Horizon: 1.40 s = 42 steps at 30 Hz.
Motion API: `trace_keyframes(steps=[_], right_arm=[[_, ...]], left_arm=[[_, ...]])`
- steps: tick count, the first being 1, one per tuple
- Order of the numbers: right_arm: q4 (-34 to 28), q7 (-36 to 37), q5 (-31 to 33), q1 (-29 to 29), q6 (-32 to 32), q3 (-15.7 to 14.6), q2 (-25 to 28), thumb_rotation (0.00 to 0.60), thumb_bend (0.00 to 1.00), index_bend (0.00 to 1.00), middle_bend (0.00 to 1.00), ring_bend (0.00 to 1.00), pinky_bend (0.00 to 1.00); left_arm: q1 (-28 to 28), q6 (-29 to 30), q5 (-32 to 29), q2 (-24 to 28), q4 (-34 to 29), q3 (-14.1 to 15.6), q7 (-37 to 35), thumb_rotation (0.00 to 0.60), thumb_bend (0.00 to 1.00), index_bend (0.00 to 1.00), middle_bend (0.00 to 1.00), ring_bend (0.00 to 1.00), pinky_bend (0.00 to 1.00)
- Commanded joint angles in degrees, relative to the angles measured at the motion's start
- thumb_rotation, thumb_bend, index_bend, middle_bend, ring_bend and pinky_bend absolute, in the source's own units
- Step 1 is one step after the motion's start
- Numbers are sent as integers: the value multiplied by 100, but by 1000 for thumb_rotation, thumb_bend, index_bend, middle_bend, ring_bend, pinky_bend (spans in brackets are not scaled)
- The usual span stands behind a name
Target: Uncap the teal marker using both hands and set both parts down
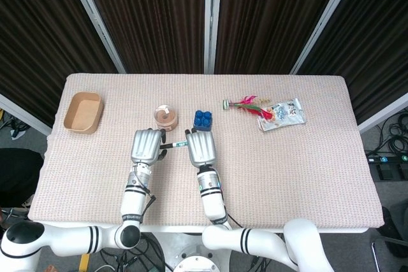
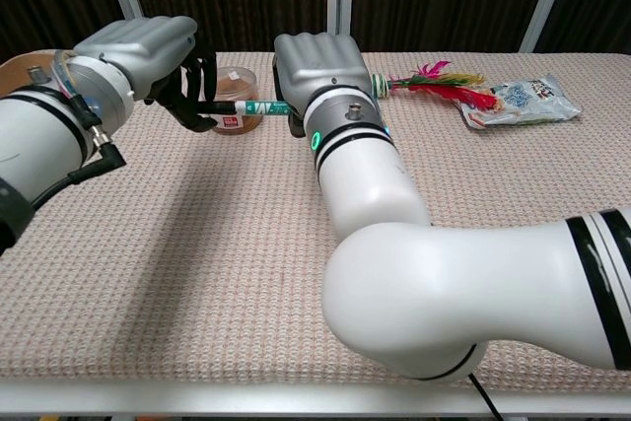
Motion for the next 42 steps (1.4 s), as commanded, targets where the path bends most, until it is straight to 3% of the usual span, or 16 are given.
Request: trace_keyframes(steps=[1,11,23,29,38,42], right_arm=[[-1,5,-20,-1,6,-12,3,600,372,592,561,850,955],[10,1,-18,-3,-12,-8,1,600,373,592,561,850,955],[-27,5,-78,-163,89,-97,132,600,374,592,561,850,955],[-190,94,-162,-486,221,-317,394,600,374,592,561,850,955],[-672,283,-165,-1205,241,-878,950,600,374,592,561,850,955],[-630,282,-84,-1324,106,-976,1045,600,369,593,561,850,955]], left_arm=[[-15,13,0,-6,24,-6,0,600,259,571,614,555,665],[-16,-12,-70,7,-8,3,-48,600,334,605,645,583,686],[58,22,-181,184,-216,-42,-199,600,353,629,667,606,700],[190,32,-224,343,-310,13,-357,600,354,633,671,608,701],[579,-329,-8,316,92,582,-1152,600,354,628,666,606,701],[654,-659,139,149,535,795,-1512,600,281,551,584,524,640]])
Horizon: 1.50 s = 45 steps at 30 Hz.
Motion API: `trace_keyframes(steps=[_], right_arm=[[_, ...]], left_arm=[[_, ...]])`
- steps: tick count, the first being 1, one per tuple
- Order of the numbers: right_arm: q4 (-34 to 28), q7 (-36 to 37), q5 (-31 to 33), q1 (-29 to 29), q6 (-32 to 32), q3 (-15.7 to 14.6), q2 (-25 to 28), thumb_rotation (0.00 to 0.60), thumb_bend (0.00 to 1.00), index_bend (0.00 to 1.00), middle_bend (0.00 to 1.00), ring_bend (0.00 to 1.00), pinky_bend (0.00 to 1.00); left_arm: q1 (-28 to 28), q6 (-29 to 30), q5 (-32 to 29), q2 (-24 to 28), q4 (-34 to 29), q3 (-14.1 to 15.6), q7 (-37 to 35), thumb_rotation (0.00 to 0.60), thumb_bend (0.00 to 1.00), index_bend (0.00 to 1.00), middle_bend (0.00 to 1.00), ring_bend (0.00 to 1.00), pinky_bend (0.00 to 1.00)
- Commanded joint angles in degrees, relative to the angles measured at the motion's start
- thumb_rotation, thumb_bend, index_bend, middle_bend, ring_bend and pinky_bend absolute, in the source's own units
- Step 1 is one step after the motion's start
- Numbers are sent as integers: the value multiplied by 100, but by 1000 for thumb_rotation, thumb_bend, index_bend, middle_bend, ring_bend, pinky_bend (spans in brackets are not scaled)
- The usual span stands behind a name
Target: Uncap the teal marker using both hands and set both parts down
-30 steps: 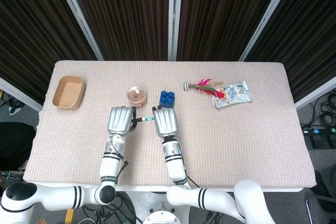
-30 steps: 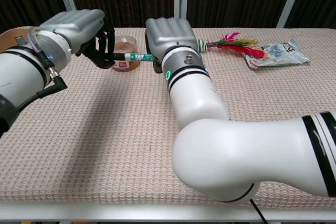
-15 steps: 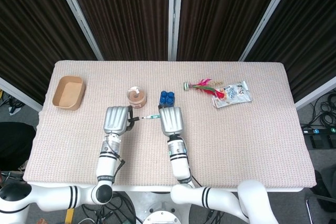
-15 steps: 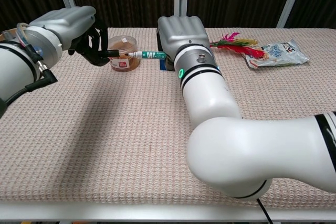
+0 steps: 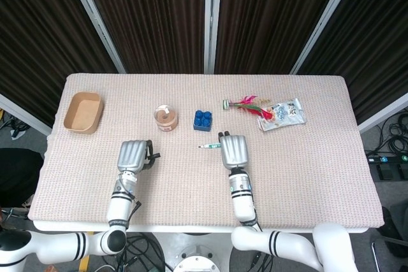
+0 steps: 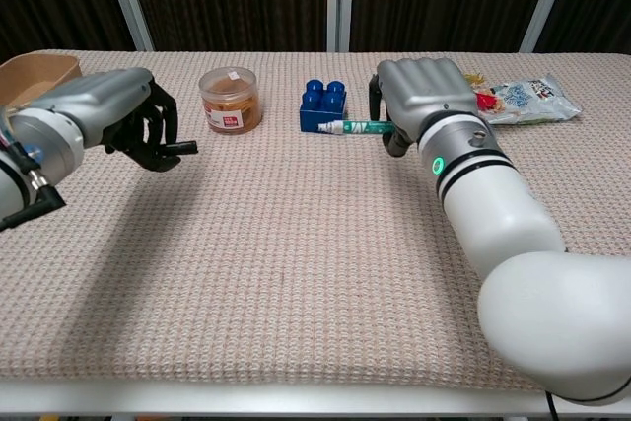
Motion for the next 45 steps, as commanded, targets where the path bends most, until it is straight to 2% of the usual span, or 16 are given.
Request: trace_keyframes(steps=[1,5,9,12,16,20,23,26,28,29,32,33,34,36,39,45], right_arm=[[46,14,78,-50,-119,-27,42,600,365,593,561,850,955],[98,30,179,-75,-300,-40,59,600,307,533,545,834,952],[12,-151,395,-103,-447,-50,114,600,193,343,423,810,932],[-156,-148,383,-142,-390,-38,211,600,149,275,342,800,925],[-604,8,161,-297,-144,-57,527,600,125,256,297,798,923],[-1365,298,-306,-641,333,-152,1168,600,120,253,299,798,923],[-1967,521,-765,-1019,729,-349,1876,600,121,252,314,796,920],[-2051,438,-1507,-1371,1137,-862,2626,600,122,282,329,716,871],[-2122,448,-1701,-1654,1231,-1217,3062,600,122,301,326,559,765],[-2245,577,-1710,-1792,1100,-1424,3334,600,122,291,308,469,672],[-2517,784,-1761,-2101,879,-1895,3948,600,122,173,167,112,216],[-2560,883,-1829,-2209,909,-2011,4041,600,122,128,117,35,91],[-2588,1022,-1914,-2325,956,-2125,4106,600,122,106,91,6,34],[-2628,1323,-2080,-2609,1084,-2375,4208,600,124,78,59,0,0],[-2584,1624,-2315,-2991,1336,-2647,4249,600,127,60,40,0,0],[-2314,2045,-2698,-3538,1787,-2823,4155,600,131,50,37,0,0]], left_arm=[[97,-320,195,-155,381,200,-366,600,253,522,557,497,618],[127,-459,361,-201,580,223,-609,600,175,418,469,409,540],[167,-419,468,-142,591,206,-626,600,121,314,358,308,419],[209,-304,578,-47,513,142,-659,600,102,302,338,287,376],[327,-47,721,261,240,39,-685,600,93,301,331,287,312],[594,344,991,771,-222,36,-809,600,89,301,330,282,266],[874,674,1235,1193,-580,135,-924,600,75,301,330,264,255],[1169,1053,1609,1496,-679,407,-896,600,64,300,326,243,251],[1356,1380,2036,1567,-466,772,-587,600,48,295,318,217,240],[1482,1512,2201,1563,-381,964,-488,600,41,291,314,209,235],[1819,1663,2330,1538,-368,1301,-536,580,15,265,288,173,203],[1906,1674,2359,1548,-388,1395,-554,553,8,252,272,156,186],[1984,1678,2411,1570,-406,1503,-553,527,4,241,255,141,169],[2168,1776,2627,1629,-438,1783,-428,488,0,217,219,113,141],[2452,2056,3066,1641,-371,2120,-361,467,0,212,209,108,136],[2897,2325,3246,1744,-329,2221,-595,468,0,212,209,108,136]])
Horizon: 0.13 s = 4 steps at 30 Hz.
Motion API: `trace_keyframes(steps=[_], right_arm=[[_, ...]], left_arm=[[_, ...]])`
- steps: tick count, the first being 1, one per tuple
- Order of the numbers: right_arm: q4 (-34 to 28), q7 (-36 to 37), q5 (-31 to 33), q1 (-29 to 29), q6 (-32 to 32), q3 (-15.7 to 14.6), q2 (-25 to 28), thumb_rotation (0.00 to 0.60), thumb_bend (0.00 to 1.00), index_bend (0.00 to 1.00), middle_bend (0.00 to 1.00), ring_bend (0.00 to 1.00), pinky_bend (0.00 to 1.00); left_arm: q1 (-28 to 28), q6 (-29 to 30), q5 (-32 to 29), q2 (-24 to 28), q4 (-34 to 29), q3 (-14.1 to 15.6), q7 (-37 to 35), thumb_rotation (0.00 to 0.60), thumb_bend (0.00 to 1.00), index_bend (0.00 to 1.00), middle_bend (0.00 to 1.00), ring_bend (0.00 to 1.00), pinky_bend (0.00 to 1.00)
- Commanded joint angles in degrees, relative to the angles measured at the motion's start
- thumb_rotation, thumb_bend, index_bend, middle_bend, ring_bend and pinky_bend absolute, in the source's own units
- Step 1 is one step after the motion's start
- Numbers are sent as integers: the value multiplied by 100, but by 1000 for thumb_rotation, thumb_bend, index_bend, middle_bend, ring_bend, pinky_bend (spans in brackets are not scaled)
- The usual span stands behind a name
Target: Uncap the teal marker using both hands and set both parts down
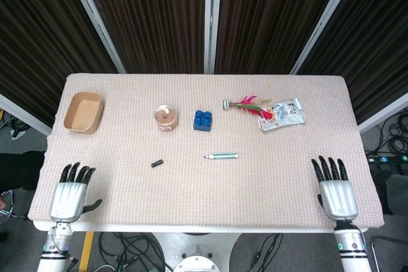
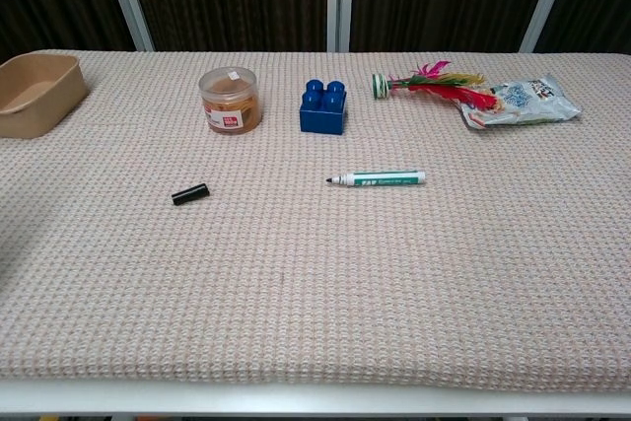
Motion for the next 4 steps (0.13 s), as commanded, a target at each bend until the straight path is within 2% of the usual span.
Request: trace_keyframes(steps=[1,4], right_arm=[[180,193,-239,-255,194,-106,-49,600,131,50,37,0,0],[298,232,-340,-336,157,-94,-120,600,133,49,38,0,0]], left_arm=[[237,138,92,101,35,37,-159,468,0,212,209,108,136],[373,184,131,146,71,-6,-288,468,0,212,209,107,136]])
